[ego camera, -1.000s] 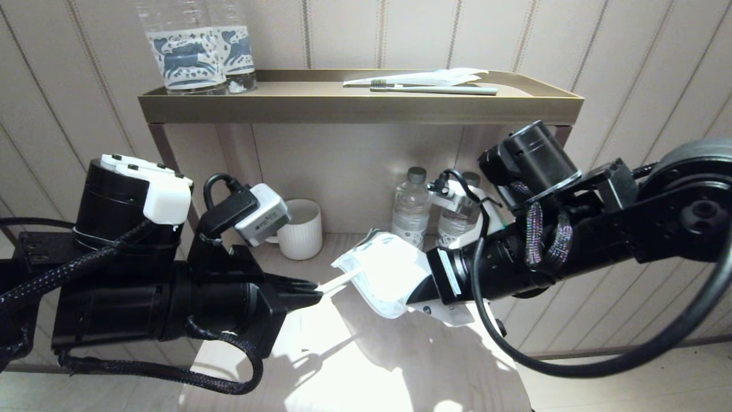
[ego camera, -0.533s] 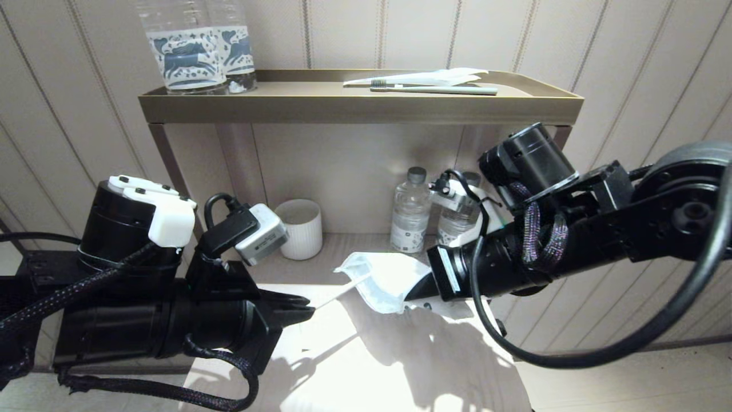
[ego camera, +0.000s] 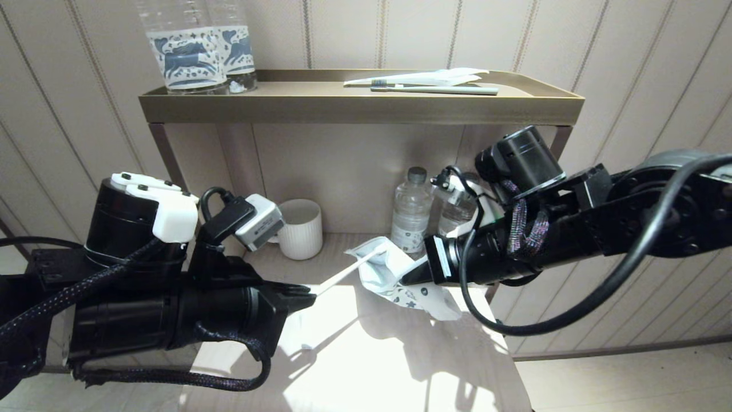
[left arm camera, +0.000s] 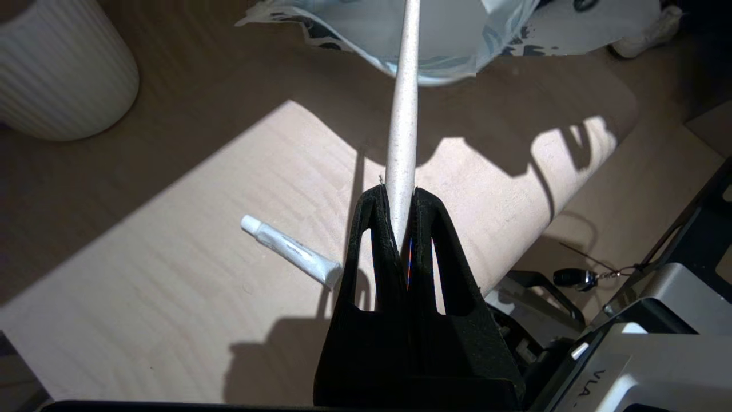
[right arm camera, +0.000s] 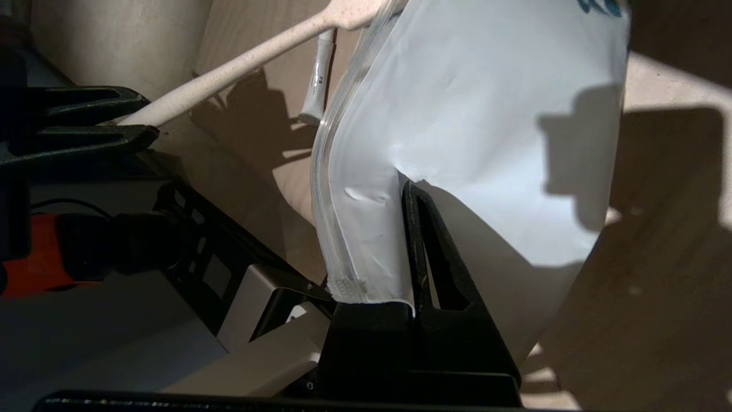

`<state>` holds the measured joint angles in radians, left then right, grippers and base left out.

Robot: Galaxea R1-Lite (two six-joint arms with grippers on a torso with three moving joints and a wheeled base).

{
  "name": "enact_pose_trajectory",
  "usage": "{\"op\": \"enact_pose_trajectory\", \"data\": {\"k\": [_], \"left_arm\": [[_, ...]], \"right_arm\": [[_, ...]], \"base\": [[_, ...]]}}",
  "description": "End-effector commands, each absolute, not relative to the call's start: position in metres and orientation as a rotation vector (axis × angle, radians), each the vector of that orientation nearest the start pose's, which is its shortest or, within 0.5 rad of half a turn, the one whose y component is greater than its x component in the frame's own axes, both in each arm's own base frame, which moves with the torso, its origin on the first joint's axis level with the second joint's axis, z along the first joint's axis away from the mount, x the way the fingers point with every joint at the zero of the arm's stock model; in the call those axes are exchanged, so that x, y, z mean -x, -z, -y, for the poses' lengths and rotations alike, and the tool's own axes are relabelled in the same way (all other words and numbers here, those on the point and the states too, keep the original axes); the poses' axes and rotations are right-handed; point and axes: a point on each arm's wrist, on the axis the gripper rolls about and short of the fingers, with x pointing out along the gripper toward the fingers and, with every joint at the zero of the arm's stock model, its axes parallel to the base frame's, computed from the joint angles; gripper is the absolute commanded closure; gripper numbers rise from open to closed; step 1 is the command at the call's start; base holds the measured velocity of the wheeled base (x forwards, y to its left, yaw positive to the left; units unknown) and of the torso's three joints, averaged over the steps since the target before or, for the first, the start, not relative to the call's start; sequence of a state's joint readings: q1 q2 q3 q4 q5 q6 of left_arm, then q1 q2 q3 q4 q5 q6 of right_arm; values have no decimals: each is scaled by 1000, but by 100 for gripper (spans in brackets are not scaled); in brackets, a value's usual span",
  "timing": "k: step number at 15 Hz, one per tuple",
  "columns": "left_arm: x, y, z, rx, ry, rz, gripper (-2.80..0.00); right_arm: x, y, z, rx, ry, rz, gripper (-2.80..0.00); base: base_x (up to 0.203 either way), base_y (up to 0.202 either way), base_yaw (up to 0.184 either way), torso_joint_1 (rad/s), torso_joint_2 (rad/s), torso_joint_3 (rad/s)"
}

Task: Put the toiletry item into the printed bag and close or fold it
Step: Place the toothbrush in the storage bag

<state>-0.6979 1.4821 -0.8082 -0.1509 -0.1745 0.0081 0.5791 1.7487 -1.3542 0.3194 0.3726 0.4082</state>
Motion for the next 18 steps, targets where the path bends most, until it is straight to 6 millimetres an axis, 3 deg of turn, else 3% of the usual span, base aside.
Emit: {"op": "enact_pose_trajectory", "data": {"k": [1, 6, 9, 13, 18], "left_arm": [[-188, -199, 163, -147, 859, -509, 0], [-186, -200, 161, -159, 862, -500, 0], [-183, -219, 134, -121, 786, -425, 0], [-162, -241, 97, -84, 699, -375, 0], [-160, -239, 95, -27, 686, -422, 0]], "right_arm": [[-264, -229, -182, -286, -752, -924, 0], [-259, -238, -176, -304, -808, -910, 0], [-245, -251, -170, -307, -851, -877, 0], [-225, -262, -163, -316, -876, -887, 0], [-227, -271, -166, -529, -808, -963, 0]], "base": [[0, 0, 0, 0, 0, 0], [0, 0, 0, 0, 0, 0], [0, 0, 0, 0, 0, 0], [0, 0, 0, 0, 0, 0], [0, 0, 0, 0, 0, 0]]}}
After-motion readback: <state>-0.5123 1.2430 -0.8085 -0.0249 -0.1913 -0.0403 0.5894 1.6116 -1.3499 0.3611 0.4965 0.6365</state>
